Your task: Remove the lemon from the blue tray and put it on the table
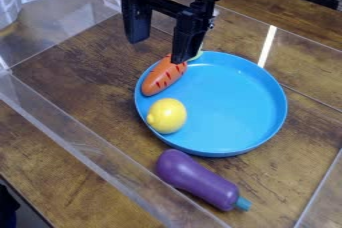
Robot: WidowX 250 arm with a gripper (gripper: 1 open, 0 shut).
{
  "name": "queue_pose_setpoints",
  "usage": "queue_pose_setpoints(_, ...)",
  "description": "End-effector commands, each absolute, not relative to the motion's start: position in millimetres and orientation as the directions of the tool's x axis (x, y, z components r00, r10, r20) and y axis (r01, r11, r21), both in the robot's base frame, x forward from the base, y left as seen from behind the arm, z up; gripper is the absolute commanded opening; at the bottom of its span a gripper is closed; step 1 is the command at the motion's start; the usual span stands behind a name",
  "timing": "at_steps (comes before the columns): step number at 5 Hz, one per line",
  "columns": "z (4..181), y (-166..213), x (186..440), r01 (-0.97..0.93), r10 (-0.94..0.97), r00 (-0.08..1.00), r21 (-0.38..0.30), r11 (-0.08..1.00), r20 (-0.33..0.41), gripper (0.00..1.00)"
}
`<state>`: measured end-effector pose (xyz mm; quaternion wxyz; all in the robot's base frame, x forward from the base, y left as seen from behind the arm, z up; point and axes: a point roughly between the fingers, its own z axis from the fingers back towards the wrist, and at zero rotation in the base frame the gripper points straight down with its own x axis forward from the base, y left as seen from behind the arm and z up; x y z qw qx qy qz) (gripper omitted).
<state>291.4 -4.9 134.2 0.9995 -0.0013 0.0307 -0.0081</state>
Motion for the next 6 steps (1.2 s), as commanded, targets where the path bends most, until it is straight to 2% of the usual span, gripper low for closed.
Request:
queue_pose_setpoints(1, 127.3, 1.4, 292.7, 0.061, -0.061, 0.996, -0.005, 0.998, -0.069, 1.0)
queue_pose_setpoints(2, 116.0, 7.1, 294.7, 0.112, -0.112, 0.991, -0.008, 0.994, -0.072, 1.0)
queue_pose_setpoints(3, 102.2, -5.9, 301.3, 0.138, -0.138, 0.988, -0.007, 0.99, -0.07, 0.0)
queue_pose_setpoints(4, 91.4, -20.6, 307.7, 0.168, -0.168, 0.983, -0.004, 0.986, -0.07, 1.0)
queue_pose_setpoints(6, 58.1, -16.7, 304.7, 0.089, -0.089, 0.992, 0.001, 0.996, -0.087, 1.0)
